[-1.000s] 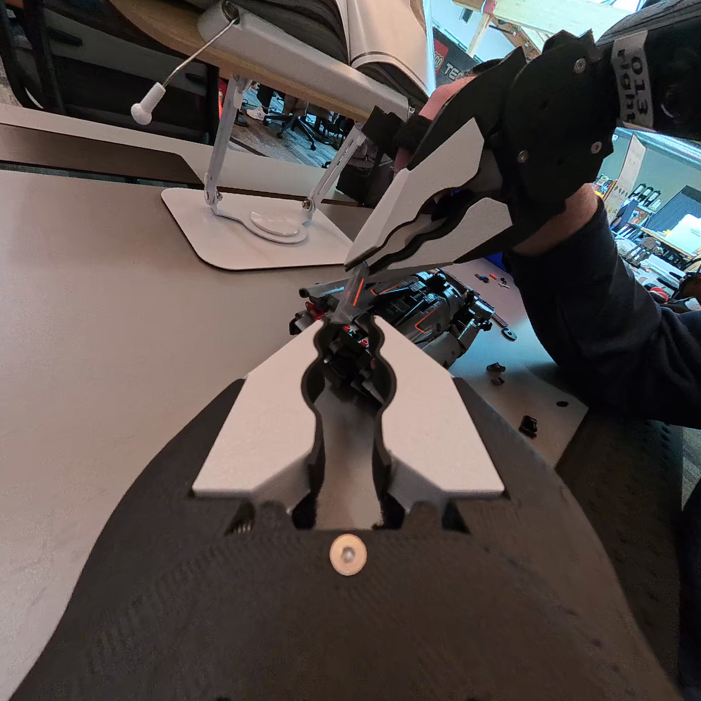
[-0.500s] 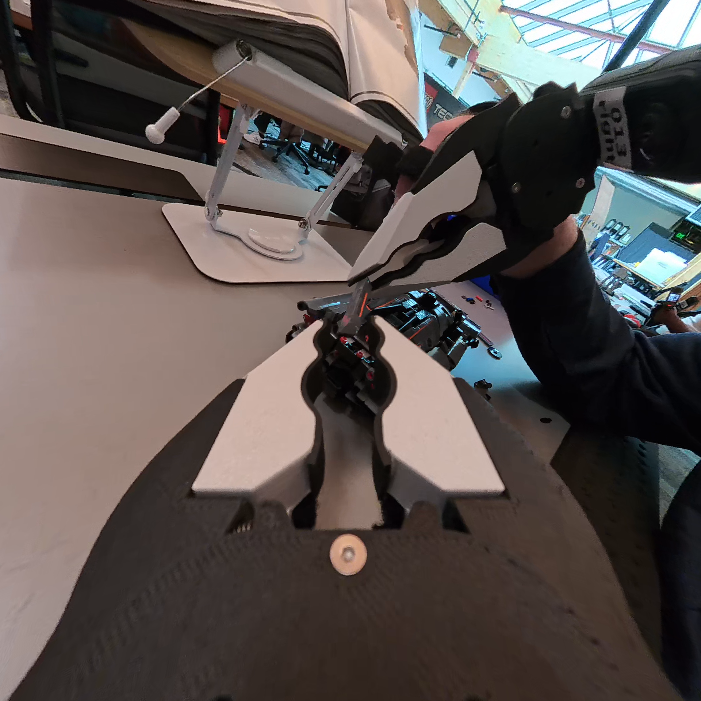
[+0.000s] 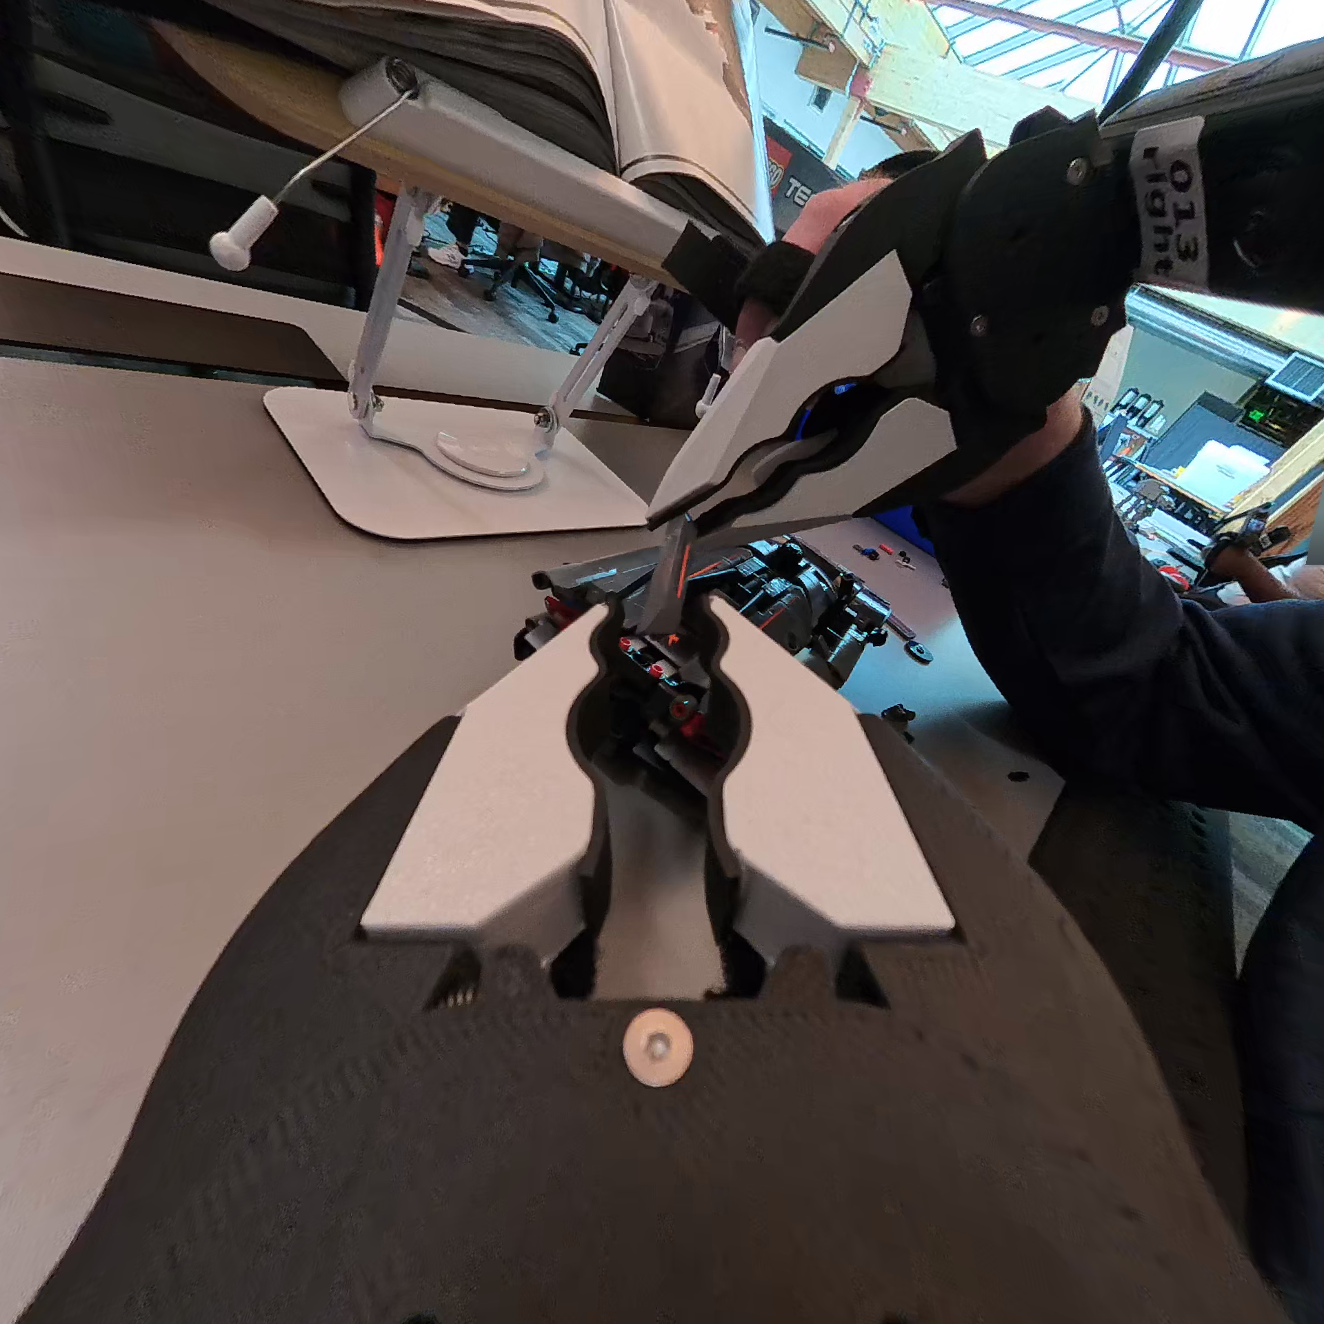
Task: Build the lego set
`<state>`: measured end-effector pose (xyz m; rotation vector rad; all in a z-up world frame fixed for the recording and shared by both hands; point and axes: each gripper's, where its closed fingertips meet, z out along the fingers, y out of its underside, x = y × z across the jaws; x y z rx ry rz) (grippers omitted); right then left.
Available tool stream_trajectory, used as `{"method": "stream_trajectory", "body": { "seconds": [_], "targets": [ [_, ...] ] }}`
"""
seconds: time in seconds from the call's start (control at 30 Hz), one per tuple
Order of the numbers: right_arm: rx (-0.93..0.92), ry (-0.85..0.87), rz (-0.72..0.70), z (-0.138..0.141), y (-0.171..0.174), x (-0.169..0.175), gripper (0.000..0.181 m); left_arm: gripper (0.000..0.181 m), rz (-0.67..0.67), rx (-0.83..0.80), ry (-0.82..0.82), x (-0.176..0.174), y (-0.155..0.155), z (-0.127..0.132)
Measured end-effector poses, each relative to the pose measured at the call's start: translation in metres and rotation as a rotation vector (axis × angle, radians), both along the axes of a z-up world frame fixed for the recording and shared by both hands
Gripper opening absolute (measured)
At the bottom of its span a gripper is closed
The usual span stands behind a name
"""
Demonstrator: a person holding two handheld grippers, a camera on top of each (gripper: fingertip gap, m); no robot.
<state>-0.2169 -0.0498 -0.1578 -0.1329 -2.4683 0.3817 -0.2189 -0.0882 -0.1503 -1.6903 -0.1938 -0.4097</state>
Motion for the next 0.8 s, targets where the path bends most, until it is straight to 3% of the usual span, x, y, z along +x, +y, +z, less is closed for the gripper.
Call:
{"method": "stream_trajectory", "body": {
  "seconds": [0.8],
  "targets": [
    [0.024,0.02,0.023,0.0032,-0.0008,0.0036,0.006,0.02,-0.013,0.036,-0.006,0.0013,0.0005,0.0048]
  ]
}}
